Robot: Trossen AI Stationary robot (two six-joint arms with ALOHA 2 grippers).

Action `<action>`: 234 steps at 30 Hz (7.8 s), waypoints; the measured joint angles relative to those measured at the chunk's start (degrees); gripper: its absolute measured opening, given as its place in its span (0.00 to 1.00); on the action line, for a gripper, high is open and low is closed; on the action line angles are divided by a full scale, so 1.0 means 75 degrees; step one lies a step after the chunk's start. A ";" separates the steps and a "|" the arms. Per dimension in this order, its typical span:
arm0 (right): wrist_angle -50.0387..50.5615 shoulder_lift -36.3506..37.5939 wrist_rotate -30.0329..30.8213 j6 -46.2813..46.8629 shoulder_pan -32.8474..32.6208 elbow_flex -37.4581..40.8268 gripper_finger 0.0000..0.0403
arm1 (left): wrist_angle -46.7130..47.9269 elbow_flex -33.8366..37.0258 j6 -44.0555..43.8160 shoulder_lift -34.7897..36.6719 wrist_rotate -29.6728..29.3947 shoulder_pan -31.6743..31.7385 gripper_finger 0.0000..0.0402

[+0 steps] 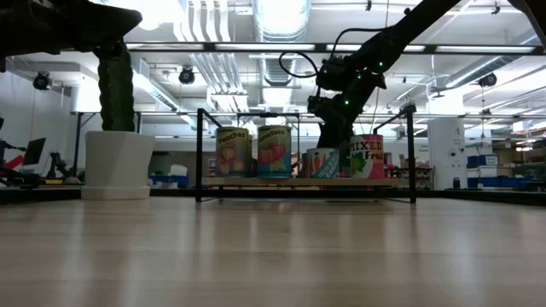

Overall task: Pick and place cans onto a shelf
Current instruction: Put the small canned oranges on the shelf, then adjust the large canned oranges on the shelf, then adjust the canned peaches on the shelf

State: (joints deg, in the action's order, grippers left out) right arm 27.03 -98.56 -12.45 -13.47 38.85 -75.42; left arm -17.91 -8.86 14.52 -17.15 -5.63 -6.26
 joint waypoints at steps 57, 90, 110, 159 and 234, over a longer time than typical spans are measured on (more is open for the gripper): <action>-0.1133 0.0049 0.1119 0.0576 -0.0942 -0.0311 0.03 | -0.0289 -0.0003 0.0029 -0.0003 -0.0638 0.0000 0.00; -0.1091 0.0470 0.1011 0.0511 -0.1052 -0.0332 0.03 | -0.0286 -0.0003 0.0019 -0.0003 -0.0635 0.0000 0.00; -0.2753 0.4628 0.1060 0.0651 -0.4700 0.3595 0.03 | 0.0138 -0.0408 -0.1011 -0.0654 -0.0924 -0.0003 0.00; -0.3077 1.2443 0.0988 -0.0814 -0.5639 0.8177 0.03 | 0.0570 -0.0102 -0.2270 -0.0845 -0.0918 0.0000 0.00; -0.2637 1.2826 0.1276 -0.0459 -0.5639 0.8102 0.03 | 0.6187 -0.7563 -0.2123 -0.9570 -0.1215 0.3348 0.00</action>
State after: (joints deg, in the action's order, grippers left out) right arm 7.25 -2.37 -2.87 -16.92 -3.44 -14.66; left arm 28.49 -65.58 -1.40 -88.92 -14.74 18.85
